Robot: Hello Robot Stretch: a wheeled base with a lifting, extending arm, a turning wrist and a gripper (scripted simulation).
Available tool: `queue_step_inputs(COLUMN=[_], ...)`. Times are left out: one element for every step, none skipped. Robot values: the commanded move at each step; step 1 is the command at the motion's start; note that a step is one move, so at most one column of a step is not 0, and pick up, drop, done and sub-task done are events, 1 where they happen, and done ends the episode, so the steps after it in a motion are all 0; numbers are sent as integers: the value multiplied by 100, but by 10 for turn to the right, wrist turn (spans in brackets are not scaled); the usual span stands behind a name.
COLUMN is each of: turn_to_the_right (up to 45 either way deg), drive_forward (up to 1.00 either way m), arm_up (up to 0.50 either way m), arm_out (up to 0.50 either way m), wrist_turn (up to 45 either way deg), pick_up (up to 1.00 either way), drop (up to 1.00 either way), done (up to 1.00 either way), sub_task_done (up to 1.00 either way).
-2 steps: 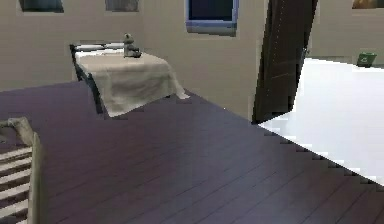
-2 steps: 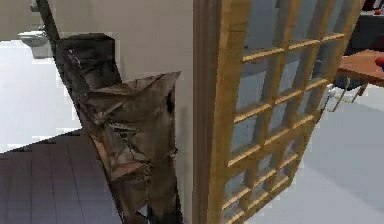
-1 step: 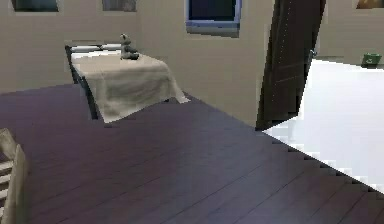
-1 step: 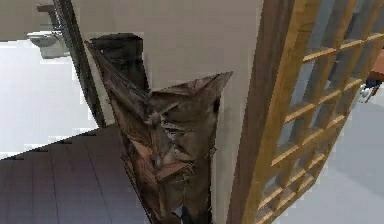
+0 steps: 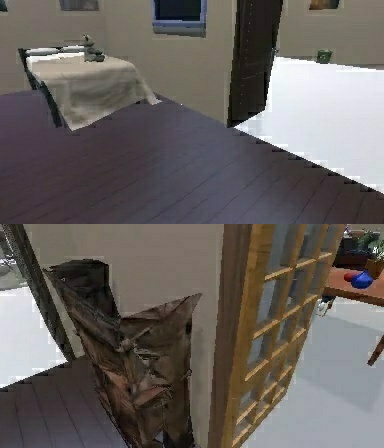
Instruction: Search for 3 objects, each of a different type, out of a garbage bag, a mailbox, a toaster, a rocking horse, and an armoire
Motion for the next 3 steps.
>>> queue_step_inputs(turn_to_the_right=[0,360,30], drive_forward=[20,0,0], arm_up=[0,0,0], arm_out=[0,0,0], wrist_turn=[0,0,0], pick_up=[0,0,0], drop=[0,0,0], done=[0,0,0], sub_task_done=[0,0,0])
